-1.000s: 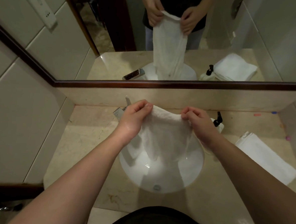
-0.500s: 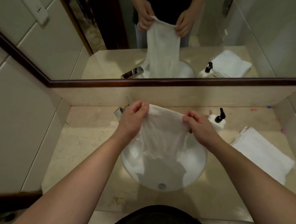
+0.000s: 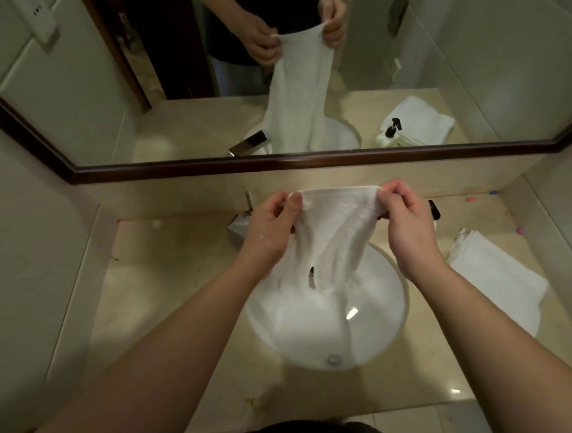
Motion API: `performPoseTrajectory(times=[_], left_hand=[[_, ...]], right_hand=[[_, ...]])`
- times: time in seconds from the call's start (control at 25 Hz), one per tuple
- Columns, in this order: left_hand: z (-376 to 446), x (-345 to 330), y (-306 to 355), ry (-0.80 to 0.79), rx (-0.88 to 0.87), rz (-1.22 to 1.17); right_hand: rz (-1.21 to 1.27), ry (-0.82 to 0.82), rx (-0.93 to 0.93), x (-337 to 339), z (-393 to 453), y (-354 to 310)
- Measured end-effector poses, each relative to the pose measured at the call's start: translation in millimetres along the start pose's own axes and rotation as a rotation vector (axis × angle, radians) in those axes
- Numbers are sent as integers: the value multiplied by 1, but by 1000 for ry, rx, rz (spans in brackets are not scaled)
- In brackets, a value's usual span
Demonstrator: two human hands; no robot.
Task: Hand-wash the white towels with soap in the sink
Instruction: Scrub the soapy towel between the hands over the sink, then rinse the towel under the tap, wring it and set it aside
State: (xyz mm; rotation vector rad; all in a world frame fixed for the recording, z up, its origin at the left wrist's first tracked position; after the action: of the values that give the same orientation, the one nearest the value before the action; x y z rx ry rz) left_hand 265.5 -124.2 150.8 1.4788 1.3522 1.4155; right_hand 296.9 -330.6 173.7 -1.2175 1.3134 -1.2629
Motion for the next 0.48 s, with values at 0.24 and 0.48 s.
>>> performPoseTrajectory(times=[0.24, 0.48], left_hand=[[16, -14, -50, -68, 84, -48], [25, -56, -153, -20, 303, -68]], right_hand=[[-48, 81, -73, -3, -6, 49], [-208, 33, -196, 6, -2, 148]])
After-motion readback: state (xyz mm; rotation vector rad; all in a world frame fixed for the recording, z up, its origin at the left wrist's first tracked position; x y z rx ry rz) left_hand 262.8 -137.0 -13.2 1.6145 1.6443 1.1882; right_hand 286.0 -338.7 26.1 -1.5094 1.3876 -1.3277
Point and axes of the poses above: each hand's wrist, its own z-axis towards the middle knuckle, its own x-axis out of the back of the hand, y = z × x, the point moved 5 cm from there along z, towards the middle knuckle, and after that the axes turned 9 degrees about z, right-handed, at the moved point
